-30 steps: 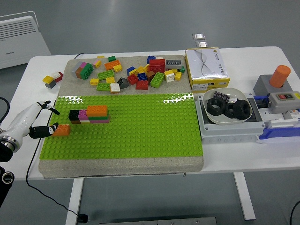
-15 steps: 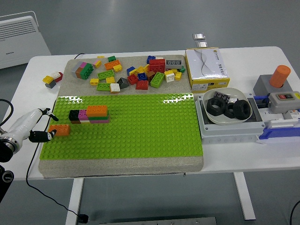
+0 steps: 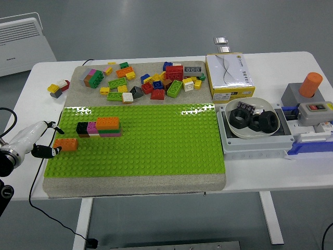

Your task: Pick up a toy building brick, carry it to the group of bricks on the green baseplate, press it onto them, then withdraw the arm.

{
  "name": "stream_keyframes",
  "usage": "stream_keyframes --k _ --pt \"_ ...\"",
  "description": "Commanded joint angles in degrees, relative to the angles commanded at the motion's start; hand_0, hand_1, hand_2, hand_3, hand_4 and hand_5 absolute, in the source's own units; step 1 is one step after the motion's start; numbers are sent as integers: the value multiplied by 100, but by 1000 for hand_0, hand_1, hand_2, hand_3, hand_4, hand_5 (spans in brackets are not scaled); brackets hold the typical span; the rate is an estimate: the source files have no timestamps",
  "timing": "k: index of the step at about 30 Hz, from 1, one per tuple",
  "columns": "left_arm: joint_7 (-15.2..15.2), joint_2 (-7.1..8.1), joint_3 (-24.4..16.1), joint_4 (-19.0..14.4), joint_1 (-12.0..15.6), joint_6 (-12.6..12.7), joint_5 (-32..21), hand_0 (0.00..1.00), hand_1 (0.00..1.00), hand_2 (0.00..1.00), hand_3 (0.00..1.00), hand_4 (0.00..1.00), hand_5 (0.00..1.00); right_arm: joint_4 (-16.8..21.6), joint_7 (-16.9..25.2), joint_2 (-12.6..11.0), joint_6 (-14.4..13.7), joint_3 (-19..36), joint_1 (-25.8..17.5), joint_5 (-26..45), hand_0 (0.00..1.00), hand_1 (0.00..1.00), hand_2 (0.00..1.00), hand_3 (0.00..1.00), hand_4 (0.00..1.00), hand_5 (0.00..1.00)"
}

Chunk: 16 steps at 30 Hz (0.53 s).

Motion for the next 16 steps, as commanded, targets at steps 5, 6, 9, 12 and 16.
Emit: stream_keyframes --k 5,6,9,12,16 --pt "104 233 200 42 -195 -171 -204 983 969 977 783 819 4 0 1 -24 17 159 16 -133 654 680 737 794 903 998" --pt "119 268 241 57 -232 -198 -240 983 969 977 783 819 4 0 1 -29 20 186 19 -155 654 680 737 794 903 998" --pt "154 383 411 136 -374 -274 -384 983 969 977 783 819 4 0 2 -51 36 299 31 -258 654 680 737 794 903 998" --pt "157 455 547 223 -490 -299 -465 995 993 998 790 942 94 0 1 -75 56 396 44 -363 654 679 728 790 903 998" --pt "143 474 654 329 -594 -298 -538 995 993 998 790 942 94 0 -3 -96 77 494 57 -470 654 679 728 790 903 998"
